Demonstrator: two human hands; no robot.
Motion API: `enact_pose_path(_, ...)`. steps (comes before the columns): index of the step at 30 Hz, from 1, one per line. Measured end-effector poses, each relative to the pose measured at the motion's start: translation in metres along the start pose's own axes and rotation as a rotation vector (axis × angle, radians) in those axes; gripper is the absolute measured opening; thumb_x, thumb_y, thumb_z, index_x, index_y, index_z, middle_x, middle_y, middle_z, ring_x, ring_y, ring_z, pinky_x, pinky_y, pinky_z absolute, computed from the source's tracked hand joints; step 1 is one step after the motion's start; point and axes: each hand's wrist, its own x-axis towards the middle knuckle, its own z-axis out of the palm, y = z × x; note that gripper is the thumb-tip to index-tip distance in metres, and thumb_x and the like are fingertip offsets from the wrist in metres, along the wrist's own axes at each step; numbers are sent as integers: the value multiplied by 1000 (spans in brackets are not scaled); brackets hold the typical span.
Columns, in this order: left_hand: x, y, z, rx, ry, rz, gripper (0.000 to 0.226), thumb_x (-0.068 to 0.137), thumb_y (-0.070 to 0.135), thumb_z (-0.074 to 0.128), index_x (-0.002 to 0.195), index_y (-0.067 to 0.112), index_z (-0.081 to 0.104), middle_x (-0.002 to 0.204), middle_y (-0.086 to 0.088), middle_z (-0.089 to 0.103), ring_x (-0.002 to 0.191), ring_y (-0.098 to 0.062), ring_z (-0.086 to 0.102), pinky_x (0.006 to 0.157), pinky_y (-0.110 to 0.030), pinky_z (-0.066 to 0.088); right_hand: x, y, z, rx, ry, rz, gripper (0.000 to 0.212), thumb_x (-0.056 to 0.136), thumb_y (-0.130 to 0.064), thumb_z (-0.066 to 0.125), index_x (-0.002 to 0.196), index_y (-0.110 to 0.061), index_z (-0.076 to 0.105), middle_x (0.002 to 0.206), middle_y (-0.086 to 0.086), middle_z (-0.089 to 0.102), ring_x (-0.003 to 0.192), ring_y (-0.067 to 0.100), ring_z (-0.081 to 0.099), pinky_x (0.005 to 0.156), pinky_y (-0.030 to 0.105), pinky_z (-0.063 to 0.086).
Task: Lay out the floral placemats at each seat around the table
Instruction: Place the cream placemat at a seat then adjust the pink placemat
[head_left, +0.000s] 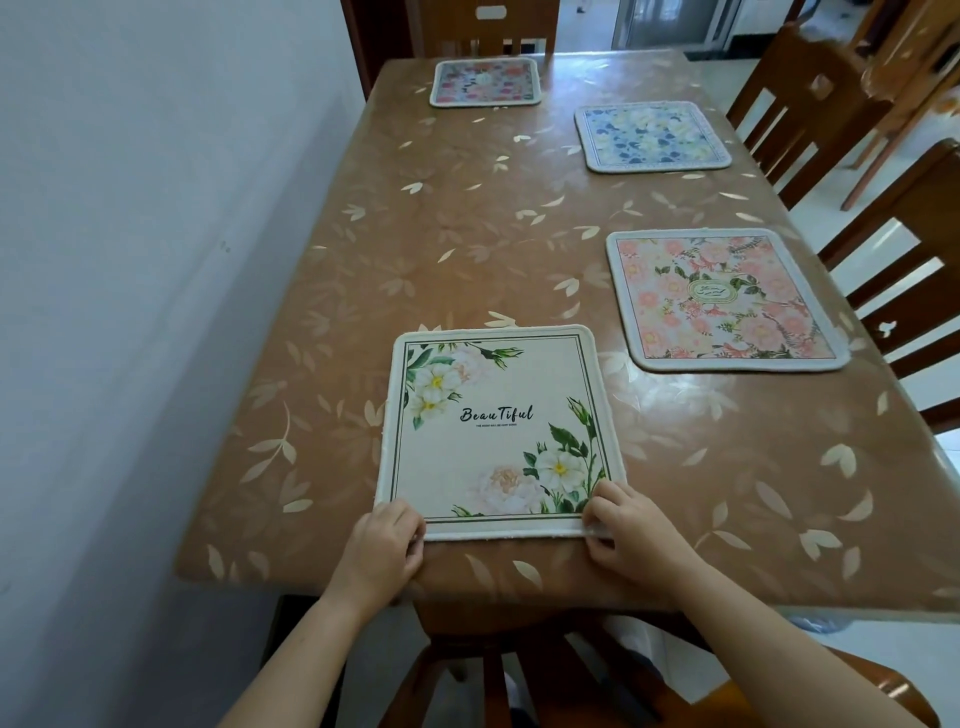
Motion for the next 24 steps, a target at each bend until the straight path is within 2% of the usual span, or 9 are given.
enact_pose_path(6, -2, 3, 4, -16, 30, -58, 25, 59, -9, 72, 64, 7, 54, 65, -8, 56, 59, -26, 54, 54, -33, 43, 0, -5, 1, 10, 41, 24, 20, 53, 3, 73, 60, -6, 57, 65, 11, 59, 60, 30, 58, 56, 24, 38)
enact_pose_path(12, -3, 2, 7, -25, 33, -73, 25, 60, -8, 72, 65, 8, 53, 65, -7, 55, 61, -24, 53, 54, -35, 41, 0, -4, 4, 20, 43, 47, 15, 58, 3, 71, 63, -4, 58, 70, 14, 60, 66, 32, 58, 59, 28, 40)
enact_pose_path(15, -4, 1, 6, -31, 41, -84, 25, 61, -9, 72, 64, 7, 53, 65, -7, 55, 61, -24, 53, 55, -34, 40, -2, -6, 5, 12, 22, 22, 15, 58, 2, 70, 63, -4, 57, 70, 14, 59, 67, 32, 58, 57, 30, 44)
enact_pose_path(18, -4, 0, 6, -31, 49, -91, 25, 61, -8, 72, 65, 8, 53, 65, -6, 54, 61, -23, 53, 56, -32, 39, -3, -7, 6, 0, 28, -29, 20, 55, 3, 72, 62, -6, 55, 67, 12, 58, 61, 30, 57, 54, 25, 42)
enact_pose_path(24, -5, 2, 7, -10, 52, -91, 27, 58, -10, 73, 64, 8, 53, 65, -6, 55, 60, -25, 54, 54, -34, 42, -6, 2, 4, 7, 14, -65, 18, 61, 0, 70, 67, -8, 55, 72, 10, 58, 64, 28, 57, 54, 29, 47)
